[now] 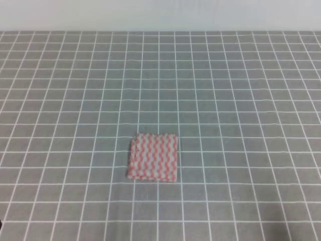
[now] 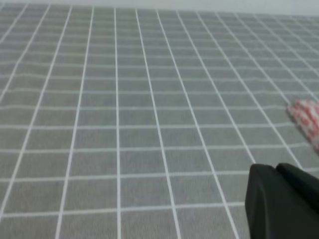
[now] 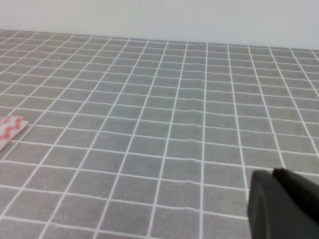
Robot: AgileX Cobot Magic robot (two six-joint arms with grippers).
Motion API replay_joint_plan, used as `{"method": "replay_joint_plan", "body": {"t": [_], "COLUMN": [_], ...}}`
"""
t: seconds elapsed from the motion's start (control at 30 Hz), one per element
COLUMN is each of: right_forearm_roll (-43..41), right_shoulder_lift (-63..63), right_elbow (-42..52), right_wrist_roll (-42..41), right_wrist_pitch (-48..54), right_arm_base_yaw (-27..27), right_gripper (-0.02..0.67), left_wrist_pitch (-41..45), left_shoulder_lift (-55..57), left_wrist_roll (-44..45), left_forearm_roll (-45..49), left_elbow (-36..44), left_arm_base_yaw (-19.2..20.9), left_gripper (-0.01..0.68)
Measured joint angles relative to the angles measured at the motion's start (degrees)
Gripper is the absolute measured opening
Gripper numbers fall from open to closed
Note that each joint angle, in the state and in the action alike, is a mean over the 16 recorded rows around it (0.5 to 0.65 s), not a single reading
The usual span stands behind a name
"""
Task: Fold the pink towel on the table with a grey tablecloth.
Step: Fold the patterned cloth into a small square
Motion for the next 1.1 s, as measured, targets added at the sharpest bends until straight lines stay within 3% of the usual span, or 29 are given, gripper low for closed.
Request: {"method": "replay_joint_plan", "body": {"t": [1.1], "right_forearm_roll": [0.3], "right_shoulder_lift": [0.1], "right_elbow": [-0.1], "right_wrist_roll": [0.0], "right_wrist_pitch": [0.1], "right_arm_base_yaw": [0.0], "right_gripper": [-0.016], "left_wrist_pitch": [3.2], "left_shoulder_lift": [0.3], "left_wrist_roll": [-1.2], "left_forearm_roll": [1.1], "left_elbow": [-0.4], "left_arm_base_yaw": [1.3], "left_gripper": [-0.003]}}
